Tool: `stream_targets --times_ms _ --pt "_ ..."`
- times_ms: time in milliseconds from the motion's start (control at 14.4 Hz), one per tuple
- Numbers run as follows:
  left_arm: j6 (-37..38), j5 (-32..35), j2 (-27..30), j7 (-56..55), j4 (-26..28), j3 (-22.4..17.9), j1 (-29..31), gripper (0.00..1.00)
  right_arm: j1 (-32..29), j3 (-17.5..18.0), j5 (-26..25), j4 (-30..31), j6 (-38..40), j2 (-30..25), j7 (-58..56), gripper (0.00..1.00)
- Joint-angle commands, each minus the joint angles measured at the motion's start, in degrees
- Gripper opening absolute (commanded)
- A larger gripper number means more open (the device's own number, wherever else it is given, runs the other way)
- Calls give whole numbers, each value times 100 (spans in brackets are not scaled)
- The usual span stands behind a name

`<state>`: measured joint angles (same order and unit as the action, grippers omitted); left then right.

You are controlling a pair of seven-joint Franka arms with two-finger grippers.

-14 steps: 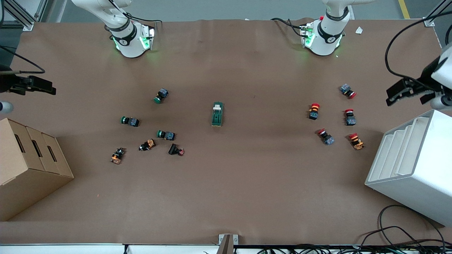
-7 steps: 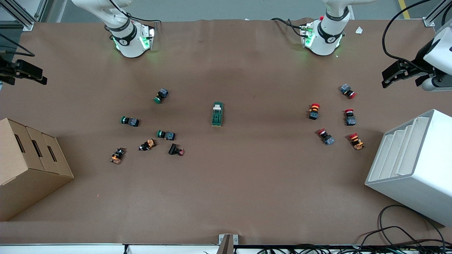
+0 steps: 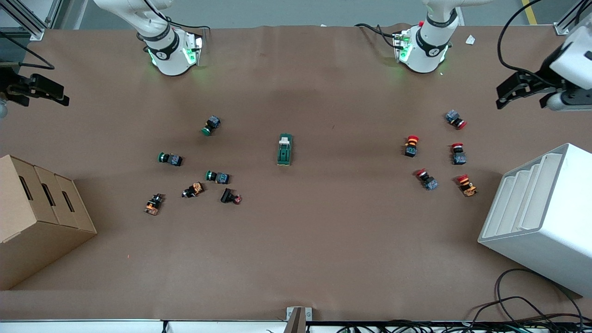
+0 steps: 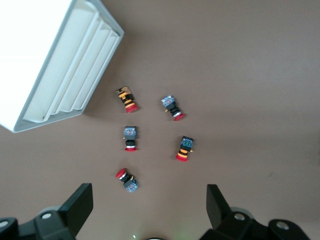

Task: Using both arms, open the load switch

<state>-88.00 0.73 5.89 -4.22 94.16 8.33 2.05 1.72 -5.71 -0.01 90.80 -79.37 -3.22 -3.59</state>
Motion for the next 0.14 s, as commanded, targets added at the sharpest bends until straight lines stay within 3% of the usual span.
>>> stream_targets --times_ms 0,70 --pt "-7 -72 9 350 -81 81 -12 100 22 -9 -87 193 -167 -188 43 100" --pt "-7 -73 -44 439 -117 90 -12 100 21 -9 -78 184 -237 -188 43 100"
